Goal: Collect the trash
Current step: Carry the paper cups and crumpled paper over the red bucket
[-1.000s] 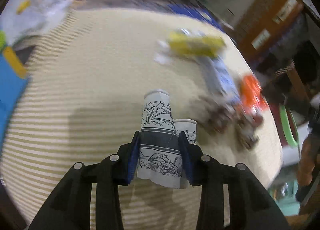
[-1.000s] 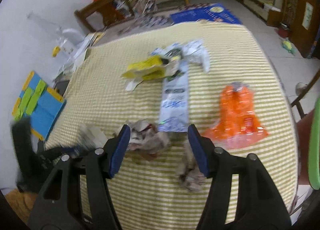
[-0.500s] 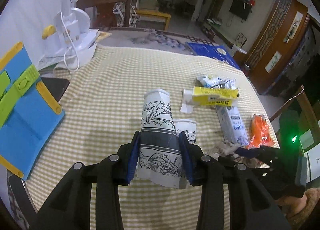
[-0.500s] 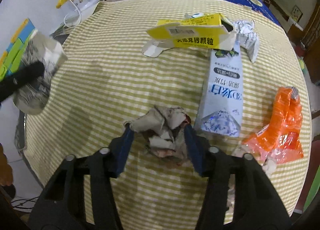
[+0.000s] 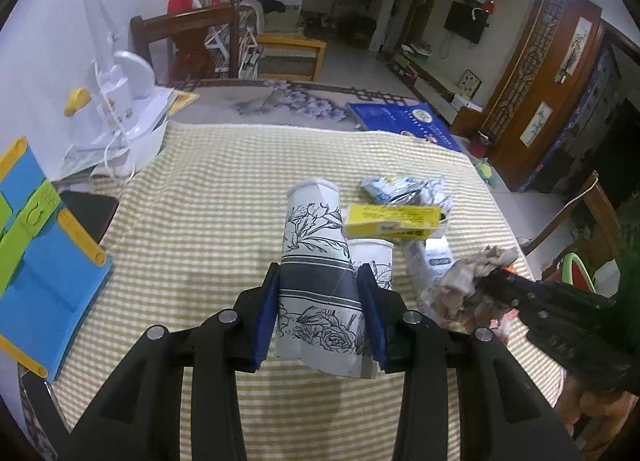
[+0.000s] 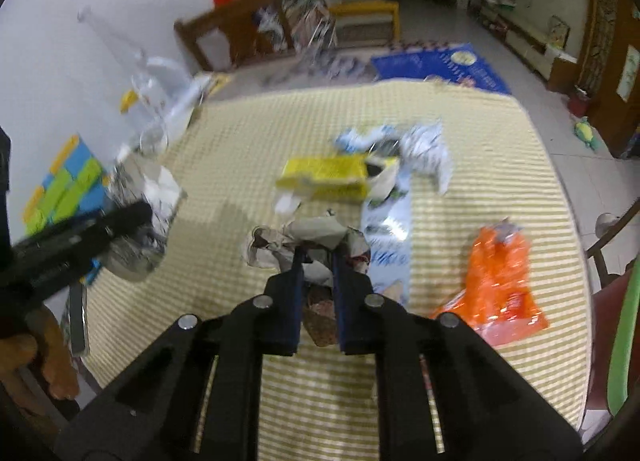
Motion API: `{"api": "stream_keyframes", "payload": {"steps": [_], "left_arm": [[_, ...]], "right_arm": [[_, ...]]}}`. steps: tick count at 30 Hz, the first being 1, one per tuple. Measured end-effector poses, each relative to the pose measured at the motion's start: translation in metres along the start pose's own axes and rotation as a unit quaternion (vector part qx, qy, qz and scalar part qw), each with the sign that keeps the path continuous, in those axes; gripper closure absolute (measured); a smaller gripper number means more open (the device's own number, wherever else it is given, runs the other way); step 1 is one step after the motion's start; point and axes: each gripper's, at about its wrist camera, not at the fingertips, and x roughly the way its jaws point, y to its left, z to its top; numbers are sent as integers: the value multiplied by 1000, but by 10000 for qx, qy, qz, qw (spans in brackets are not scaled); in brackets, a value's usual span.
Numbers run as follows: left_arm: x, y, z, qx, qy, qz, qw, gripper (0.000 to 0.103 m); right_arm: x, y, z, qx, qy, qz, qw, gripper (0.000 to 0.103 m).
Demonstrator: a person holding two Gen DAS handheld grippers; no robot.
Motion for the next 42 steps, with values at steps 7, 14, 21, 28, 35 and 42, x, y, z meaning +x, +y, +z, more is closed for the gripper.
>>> {"api": "stream_keyframes", "payload": {"steps": [7,14,21,28,35,42], "left_arm": [[-5,-27,9,207,-109,-86,9997,66],[-5,-59,14,445,-156,-268,9985,66],[0,-94,16,656,-129,-460,9967,66],[5,-136,14,875,-98,-643,9940,66],[10,-177,8,1016,-42,-754,9920,66],[17,-219,0,1169,53,-818,9898,66]], "right_arm": [[-34,-17,10,130,-387,-141,9991,89],[-61,-41,9,279,-631,-312,9971,89],[-79,-69,4,475,-723,-502,9950,89],[-99,-102,-6,673,-797,-668,9923,89],[-119,-141,-18,870,-846,-772,9896,89],[-133,-179,-31,1062,-832,-843,9873,89]]}}
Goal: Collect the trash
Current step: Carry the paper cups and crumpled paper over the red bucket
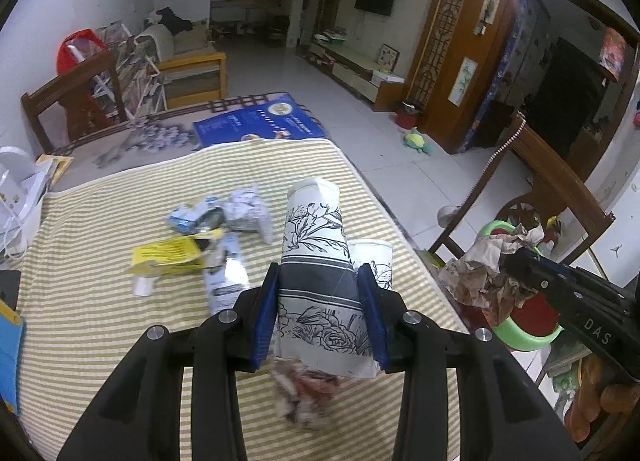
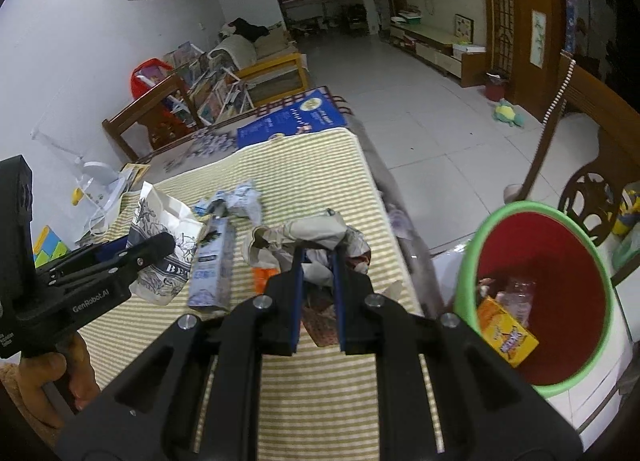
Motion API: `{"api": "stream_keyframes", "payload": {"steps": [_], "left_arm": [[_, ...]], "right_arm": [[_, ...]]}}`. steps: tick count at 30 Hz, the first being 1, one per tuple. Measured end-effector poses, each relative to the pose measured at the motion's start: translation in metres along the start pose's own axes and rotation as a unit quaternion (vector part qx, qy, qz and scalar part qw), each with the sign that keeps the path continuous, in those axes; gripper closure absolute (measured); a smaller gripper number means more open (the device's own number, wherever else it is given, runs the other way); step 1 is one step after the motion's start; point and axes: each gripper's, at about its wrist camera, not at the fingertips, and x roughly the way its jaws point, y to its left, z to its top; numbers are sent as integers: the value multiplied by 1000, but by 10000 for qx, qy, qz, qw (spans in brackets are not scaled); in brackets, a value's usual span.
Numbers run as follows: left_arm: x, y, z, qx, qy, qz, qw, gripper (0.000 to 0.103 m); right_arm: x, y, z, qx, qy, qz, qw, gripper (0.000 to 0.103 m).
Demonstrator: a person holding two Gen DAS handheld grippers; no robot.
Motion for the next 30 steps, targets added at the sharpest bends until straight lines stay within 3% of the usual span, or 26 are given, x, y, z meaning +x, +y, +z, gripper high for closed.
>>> {"api": "stream_keyframes", "payload": {"steps": [17,30], "left_arm": [[34,-97,25,334,-24,-222,9992,66],[64,-179,35,717,170,-559,9957,66]], "right_arm": [[-18,-95,20,272,-197,-221,9992,89],[-36,-176,22,722,-318,-503,9956,89]]}}
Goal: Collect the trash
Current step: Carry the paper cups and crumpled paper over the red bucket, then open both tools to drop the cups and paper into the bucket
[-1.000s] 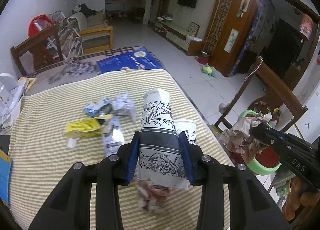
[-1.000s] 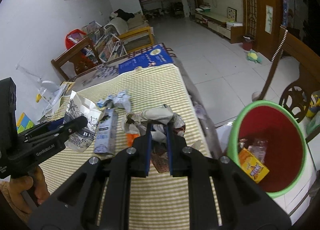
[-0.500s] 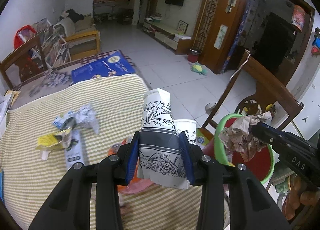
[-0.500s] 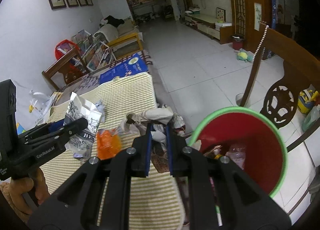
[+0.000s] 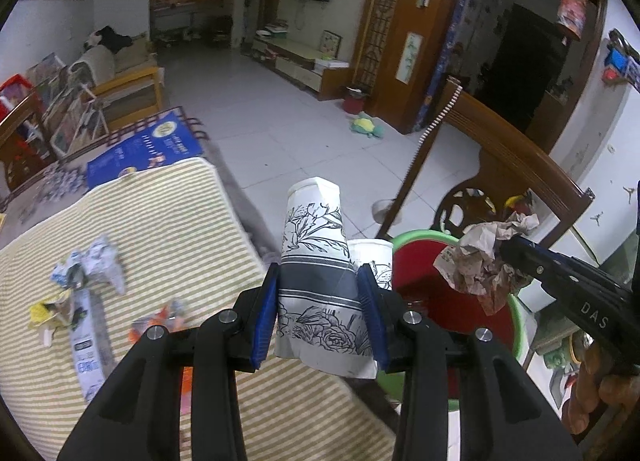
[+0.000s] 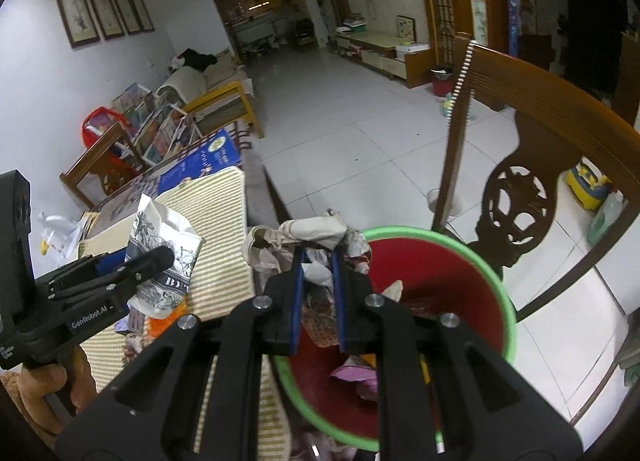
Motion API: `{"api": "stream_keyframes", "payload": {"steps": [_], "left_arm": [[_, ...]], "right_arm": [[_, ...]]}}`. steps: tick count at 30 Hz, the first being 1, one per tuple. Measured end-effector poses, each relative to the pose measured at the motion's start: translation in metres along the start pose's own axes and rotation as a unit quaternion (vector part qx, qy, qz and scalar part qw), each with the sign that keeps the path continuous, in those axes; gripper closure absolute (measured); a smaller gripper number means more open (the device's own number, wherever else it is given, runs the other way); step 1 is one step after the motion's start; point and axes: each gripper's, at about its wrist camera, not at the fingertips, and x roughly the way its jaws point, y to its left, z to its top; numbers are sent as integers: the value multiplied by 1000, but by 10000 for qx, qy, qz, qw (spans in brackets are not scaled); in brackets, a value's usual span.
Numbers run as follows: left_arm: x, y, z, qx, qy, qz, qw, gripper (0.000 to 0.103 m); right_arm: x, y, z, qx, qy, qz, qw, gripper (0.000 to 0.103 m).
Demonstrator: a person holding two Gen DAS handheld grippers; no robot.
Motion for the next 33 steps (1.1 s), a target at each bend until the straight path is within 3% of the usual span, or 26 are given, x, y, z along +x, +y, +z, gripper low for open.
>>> {"api": "stream_keyframes", "payload": {"steps": [13,28,29,30,32,33], "left_arm": [[50,-83,1,574,580,-646,9946,66],[68,-96,-2,673,823,-806,9911,68],[68,-95,-2,667,822,-817,9910,63],[67,-94,-2,659,822,-815,9911,52],[64,-92,-2,626,763,-816,9918,41],[62,-91,-2,611,729,-817,9921,41]], "right_arm": [[-7,-76,0,580,54,-424,9974,89],[-9,-94,-2,667,73,-454,9967,89],[-9,-94,-2,667,78,-457,9967,87],[-9,-94,-2,676,87,-471,9966,86],[-9,-92,-3,746,100,-477,9960,71],[-9,-93,-3,799,78,-483,9956,67]]}}
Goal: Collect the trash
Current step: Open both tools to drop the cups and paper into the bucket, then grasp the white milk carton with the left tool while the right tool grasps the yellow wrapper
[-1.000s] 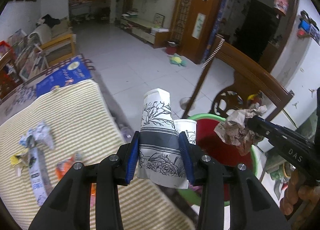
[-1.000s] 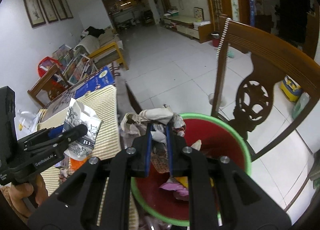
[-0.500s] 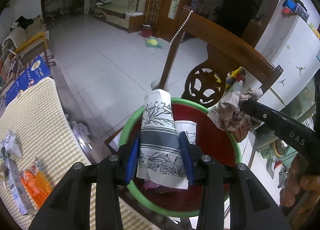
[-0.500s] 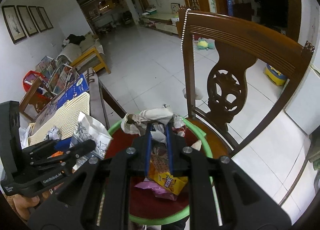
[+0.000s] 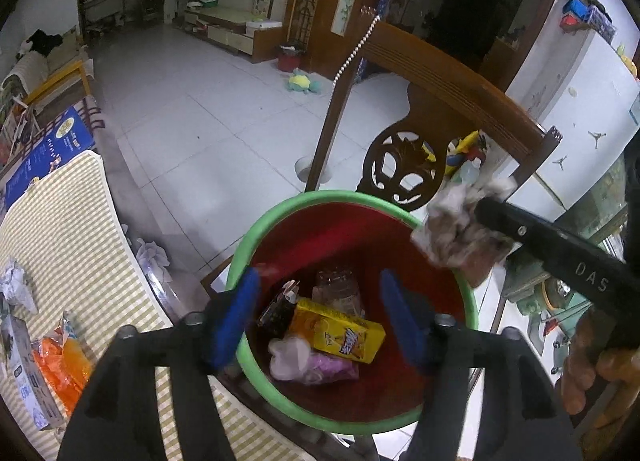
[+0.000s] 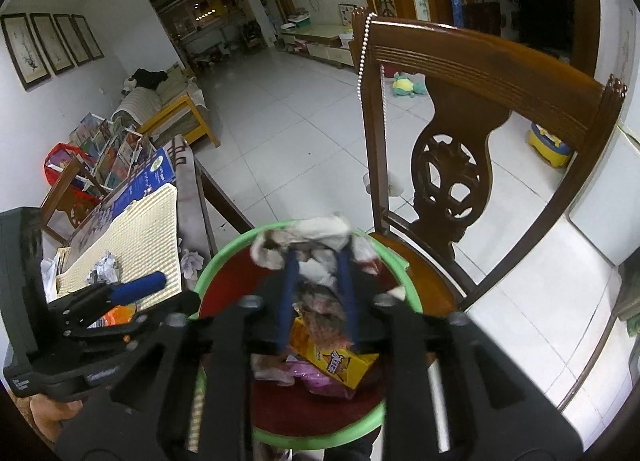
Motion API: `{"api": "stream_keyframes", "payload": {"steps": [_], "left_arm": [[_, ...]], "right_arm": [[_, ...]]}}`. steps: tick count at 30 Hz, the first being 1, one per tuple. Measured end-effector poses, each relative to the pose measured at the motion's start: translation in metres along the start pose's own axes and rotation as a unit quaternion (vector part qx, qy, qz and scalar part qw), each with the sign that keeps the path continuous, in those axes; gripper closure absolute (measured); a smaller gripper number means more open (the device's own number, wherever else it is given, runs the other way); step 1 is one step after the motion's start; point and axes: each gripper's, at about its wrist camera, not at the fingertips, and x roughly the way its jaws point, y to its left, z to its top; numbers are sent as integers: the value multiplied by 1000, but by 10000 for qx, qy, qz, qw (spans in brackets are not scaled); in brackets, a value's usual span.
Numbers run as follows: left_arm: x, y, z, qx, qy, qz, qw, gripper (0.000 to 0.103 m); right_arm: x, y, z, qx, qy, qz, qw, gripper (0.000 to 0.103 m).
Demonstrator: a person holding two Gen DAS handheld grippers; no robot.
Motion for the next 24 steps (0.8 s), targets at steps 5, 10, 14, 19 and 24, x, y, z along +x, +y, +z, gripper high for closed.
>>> {"api": "stream_keyframes", "payload": {"steps": [5,10,14,19,24], "left_arm": [[-10,9,-5,-85,-91,69,9999,40],[-25,32,-16,-284,-149,201,9993,39],[-43,67,-30,-594,-245,427,9970,39],[-71,130,-55,-1156,-396,968,9878,39],[-95,223,-101,-2041,-319,1951,9588,37]], "right_arm": [[-2,7,-2,27,-22,-21,10000,65],[2,29,-5,-56,5,50,10000,61],[12,63,-10,-248,117,197,9994,61],[28,117,-21,-589,294,440,9969,61],[39,163,-39,-863,479,566,9935,60]]}}
